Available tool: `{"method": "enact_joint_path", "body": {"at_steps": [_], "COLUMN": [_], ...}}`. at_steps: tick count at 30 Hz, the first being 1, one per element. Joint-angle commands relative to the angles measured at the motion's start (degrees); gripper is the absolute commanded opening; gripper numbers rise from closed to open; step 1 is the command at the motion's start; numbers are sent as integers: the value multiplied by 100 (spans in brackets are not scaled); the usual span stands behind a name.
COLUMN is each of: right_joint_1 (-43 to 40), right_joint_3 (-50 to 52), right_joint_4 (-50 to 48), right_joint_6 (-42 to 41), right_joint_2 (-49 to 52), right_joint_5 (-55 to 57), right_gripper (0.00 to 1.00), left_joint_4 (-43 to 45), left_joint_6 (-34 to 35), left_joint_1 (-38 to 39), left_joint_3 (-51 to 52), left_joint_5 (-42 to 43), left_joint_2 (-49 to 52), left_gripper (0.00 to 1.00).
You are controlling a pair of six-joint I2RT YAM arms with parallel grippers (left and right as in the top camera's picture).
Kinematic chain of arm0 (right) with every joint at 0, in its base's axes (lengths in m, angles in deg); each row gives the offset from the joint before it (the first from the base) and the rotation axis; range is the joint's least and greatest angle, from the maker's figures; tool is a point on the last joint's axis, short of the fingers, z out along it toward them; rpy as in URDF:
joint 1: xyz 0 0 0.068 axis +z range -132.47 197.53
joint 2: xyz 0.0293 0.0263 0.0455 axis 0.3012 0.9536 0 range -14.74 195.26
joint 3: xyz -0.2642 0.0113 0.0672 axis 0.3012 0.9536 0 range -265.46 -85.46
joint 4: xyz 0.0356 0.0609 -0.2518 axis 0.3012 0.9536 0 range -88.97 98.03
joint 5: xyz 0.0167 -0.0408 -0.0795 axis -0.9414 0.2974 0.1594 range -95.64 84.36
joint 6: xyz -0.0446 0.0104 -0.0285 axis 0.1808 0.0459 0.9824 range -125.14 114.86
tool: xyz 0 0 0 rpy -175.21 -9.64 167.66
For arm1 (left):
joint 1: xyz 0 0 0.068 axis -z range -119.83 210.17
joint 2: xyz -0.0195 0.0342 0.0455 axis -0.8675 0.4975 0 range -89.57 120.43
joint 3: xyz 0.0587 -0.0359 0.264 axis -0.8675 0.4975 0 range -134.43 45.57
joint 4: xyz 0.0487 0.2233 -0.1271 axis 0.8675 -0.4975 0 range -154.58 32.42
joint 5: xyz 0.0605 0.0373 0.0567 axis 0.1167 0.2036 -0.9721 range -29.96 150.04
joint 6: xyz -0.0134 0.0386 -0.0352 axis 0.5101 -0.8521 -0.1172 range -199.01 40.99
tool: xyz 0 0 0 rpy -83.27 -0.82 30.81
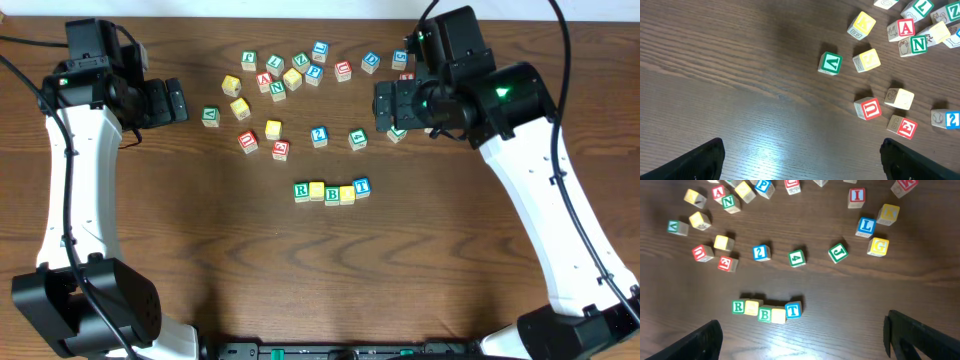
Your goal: Spell out ROBOT
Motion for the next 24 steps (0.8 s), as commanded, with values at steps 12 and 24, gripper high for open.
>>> {"method": "enact_joint_path", "body": {"at_steps": [12, 24], "right_joint_1": [-31, -623], "right_joint_3": [-28, 1134], "right_joint_4": [-229, -1589], "right_joint_6": [118, 118], "right_joint_2": [13, -256], "right_joint_5": [286, 286], "right_gripper": [99, 99], "left_joint_4": [-13, -13], "left_joint_6": [-17, -17], "left_joint_1": [-15, -15], "left_joint_3": [-120, -122], "left_joint_5": [52, 52], "left_joint_2": [-85, -85], "left_gripper": [98, 98]}}
